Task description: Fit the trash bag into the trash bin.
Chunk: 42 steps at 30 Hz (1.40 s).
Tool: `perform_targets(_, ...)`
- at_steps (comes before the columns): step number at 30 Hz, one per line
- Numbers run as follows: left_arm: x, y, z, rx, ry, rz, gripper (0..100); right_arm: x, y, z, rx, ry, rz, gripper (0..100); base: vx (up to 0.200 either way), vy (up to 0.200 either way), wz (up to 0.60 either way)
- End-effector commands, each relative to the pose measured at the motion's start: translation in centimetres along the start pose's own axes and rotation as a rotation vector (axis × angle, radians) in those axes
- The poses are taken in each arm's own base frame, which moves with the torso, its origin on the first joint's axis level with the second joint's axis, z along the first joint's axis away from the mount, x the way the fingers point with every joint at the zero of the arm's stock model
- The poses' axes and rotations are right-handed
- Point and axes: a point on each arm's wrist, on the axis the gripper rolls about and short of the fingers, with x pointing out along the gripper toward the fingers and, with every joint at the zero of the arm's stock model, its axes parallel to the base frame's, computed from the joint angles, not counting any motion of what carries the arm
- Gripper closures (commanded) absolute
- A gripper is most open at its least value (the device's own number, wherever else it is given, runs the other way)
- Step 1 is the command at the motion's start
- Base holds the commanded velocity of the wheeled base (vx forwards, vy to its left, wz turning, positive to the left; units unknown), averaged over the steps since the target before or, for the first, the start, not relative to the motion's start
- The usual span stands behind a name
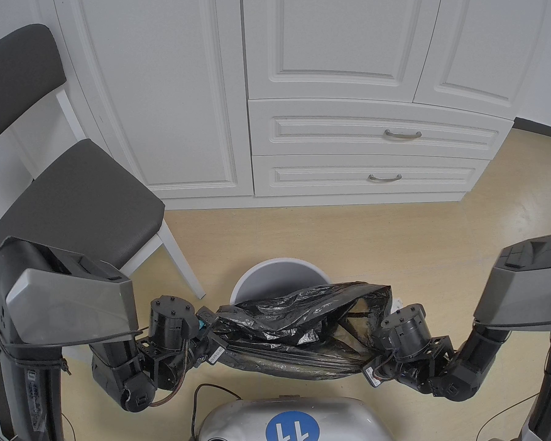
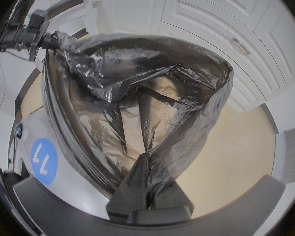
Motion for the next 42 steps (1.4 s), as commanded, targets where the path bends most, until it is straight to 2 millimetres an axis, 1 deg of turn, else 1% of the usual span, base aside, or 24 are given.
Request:
perform_targets(1,2.0,-0.8,-1.4,-0.006,0.036,0.005,100,3.1,1.0,-0.8,0.02,0.02,-0.007,100,0.0,0.0,0.0)
perform_targets(2,2.0,-0.8,-1.4,-0.006,0.033,0.006,100,3.1,1.0,-0.8,0.022,0.017,-0.007,100,0.0,0.0,0.0)
perform_targets(7,3.5,-0.6,-0.6,-0.076,-0.005,0.043,100,4.7,0.8,-0.1,0.094,-0.018,-0.05,100,0.0,0.0,0.0)
perform_targets(8,3.5,-0.6,-0.6,-0.076,-0.005,0.043,100,4.7,0.8,-0.1,0.094,-0.018,-0.05,100,0.0,0.0,0.0)
perform_targets(9,3.9,-0.6,-0.4,-0.099,-0.011,0.069,100,5.2,0.8,0.2,0.118,-0.028,-0.058,100,0.0,0.0,0.0)
perform_targets(11,4.4,-0.6,-0.3,-0.108,-0.016,0.09,100,5.5,0.9,0.3,0.135,-0.032,-0.061,100,0.0,0.0,0.0)
perform_targets(14,4.5,-0.4,-0.3,-0.112,-0.016,0.096,100,5.6,1.0,0.2,0.134,-0.026,-0.062,100,0.0,0.0,0.0)
perform_targets(17,4.0,0.7,-0.5,-0.111,-0.002,0.121,100,4.9,0.8,0.1,0.126,-0.024,-0.061,100,0.0,0.0,0.0)
perform_targets(19,3.1,1.5,-0.5,-0.106,0.002,0.128,100,4.0,0.8,-0.1,0.109,-0.022,-0.055,100,0.0,0.0,0.0)
perform_targets(20,3.1,1.5,-0.5,-0.106,0.002,0.128,100,4.0,0.8,-0.1,0.109,-0.022,-0.055,100,0.0,0.0,0.0)
perform_targets(21,2.1,2.2,-0.3,-0.082,0.009,0.13,100,3.6,1.0,-0.4,0.084,-0.011,-0.048,100,0.0,0.0,0.0)
perform_targets(22,1.7,2.4,-0.3,-0.068,0.013,0.128,100,3.5,1.1,-0.7,0.068,-0.003,-0.044,100,0.0,0.0,0.0)
perform_targets(25,1.6,2.1,-0.4,-0.051,0.018,0.12,100,3.4,1.6,-1.1,0.036,0.011,-0.032,100,0.0,0.0,0.0)
perform_targets(27,2.2,1.3,-1.0,-0.044,0.032,0.104,100,3.7,1.8,-1.4,0.031,0.024,-0.031,100,0.0,0.0,0.0)
perform_targets(29,3.3,0.4,-1.6,-0.041,0.04,0.089,100,4.0,2.1,-2.0,0.016,0.045,-0.026,100,0.0,0.0,0.0)
perform_targets(31,3.6,0.2,-1.7,-0.041,0.041,0.088,100,4.1,2.2,-2.2,0.01,0.052,-0.024,100,0.0,0.0,0.0)
perform_targets(32,3.6,0.1,-1.8,-0.041,0.04,0.087,100,4.2,2.3,-2.3,0.009,0.056,-0.024,0,0.0,0.0,0.0)
perform_targets(33,3.6,0.1,-1.8,-0.041,0.04,0.087,100,4.2,2.3,-2.3,0.009,0.056,-0.024,0,0.0,0.0,0.0)
perform_targets(35,3.3,0.2,-1.3,-0.043,0.028,0.09,100,3.6,2.0,-1.8,0.008,0.035,-0.025,0,0.0,0.0,0.0)
perform_targets(37,3.0,0.6,-0.6,-0.051,0.006,0.098,100,2.2,1.4,-1.2,0.011,0.009,-0.023,0,0.0,0.0,0.0)
perform_targets(40,2.2,1.3,0.6,-0.078,-0.036,0.114,100,-0.9,-0.1,-0.7,-0.037,-0.033,-0.021,0,0.0,0.0,0.0)
perform_targets(42,2.0,1.5,1.0,-0.085,-0.049,0.119,100,-1.7,-0.6,-0.5,-0.054,-0.048,-0.024,0,0.0,0.0,0.0)
